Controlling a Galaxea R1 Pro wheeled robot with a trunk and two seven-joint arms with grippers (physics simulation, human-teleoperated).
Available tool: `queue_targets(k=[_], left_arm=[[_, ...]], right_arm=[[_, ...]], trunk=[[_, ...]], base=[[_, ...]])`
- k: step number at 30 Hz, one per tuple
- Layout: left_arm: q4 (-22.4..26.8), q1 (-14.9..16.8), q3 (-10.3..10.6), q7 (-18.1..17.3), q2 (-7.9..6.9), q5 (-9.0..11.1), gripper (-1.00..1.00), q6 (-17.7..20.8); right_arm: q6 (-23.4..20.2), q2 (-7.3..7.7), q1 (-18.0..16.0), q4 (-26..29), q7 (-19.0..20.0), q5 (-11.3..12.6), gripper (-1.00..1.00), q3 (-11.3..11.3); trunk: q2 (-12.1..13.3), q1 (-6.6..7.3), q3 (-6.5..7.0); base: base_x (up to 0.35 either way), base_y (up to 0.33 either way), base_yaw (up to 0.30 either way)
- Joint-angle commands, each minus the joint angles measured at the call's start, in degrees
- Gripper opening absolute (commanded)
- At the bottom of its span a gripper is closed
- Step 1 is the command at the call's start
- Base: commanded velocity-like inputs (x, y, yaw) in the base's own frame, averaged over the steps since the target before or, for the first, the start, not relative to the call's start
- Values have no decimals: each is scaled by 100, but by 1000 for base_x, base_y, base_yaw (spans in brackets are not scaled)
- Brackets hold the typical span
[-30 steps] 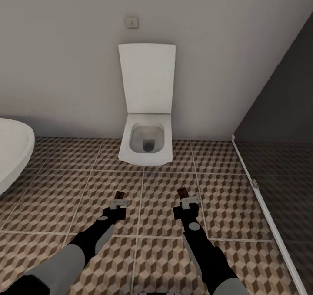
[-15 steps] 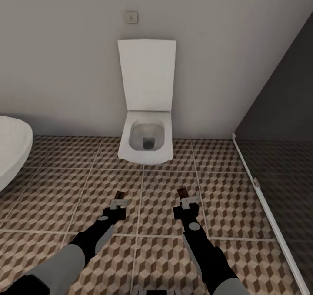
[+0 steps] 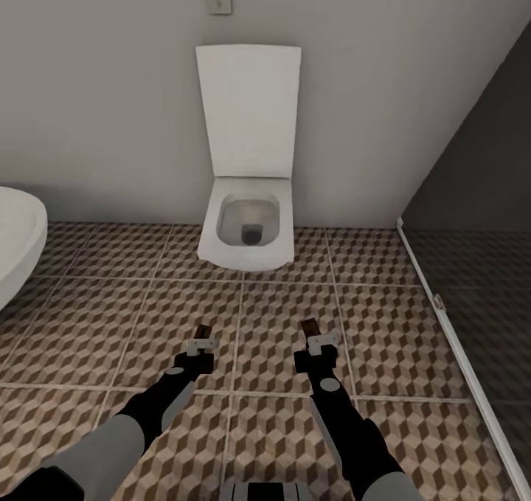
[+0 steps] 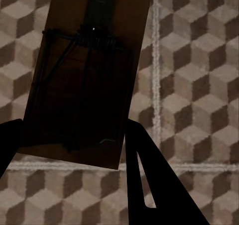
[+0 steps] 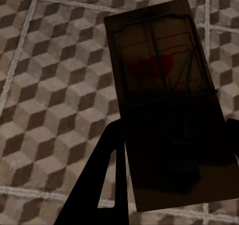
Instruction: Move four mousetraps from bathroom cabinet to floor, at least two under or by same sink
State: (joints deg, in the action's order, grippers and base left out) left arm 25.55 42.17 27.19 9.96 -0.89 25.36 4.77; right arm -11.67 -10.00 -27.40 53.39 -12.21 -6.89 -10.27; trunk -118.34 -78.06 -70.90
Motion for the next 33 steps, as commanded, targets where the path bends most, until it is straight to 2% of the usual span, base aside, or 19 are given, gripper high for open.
queue_targets(k=[1, 31, 33], left_arm=[[18, 2, 50, 59, -8, 22, -100, 32], [20, 2, 50, 59, -8, 22, -100, 32], [20, 2, 50, 59, -8, 22, -100, 32]], right_arm=[[-54, 0, -2, 9, -27, -58, -100, -11], [-54, 0, -2, 9, -27, -58, -100, -11], [-54, 0, -2, 7, -27, -58, -100, -11]], trunk=[[-43, -22, -31], [-1246, -681, -825], [-1246, -681, -841]], base=[[0, 0, 0], [0, 0, 0], [0, 0, 0]])
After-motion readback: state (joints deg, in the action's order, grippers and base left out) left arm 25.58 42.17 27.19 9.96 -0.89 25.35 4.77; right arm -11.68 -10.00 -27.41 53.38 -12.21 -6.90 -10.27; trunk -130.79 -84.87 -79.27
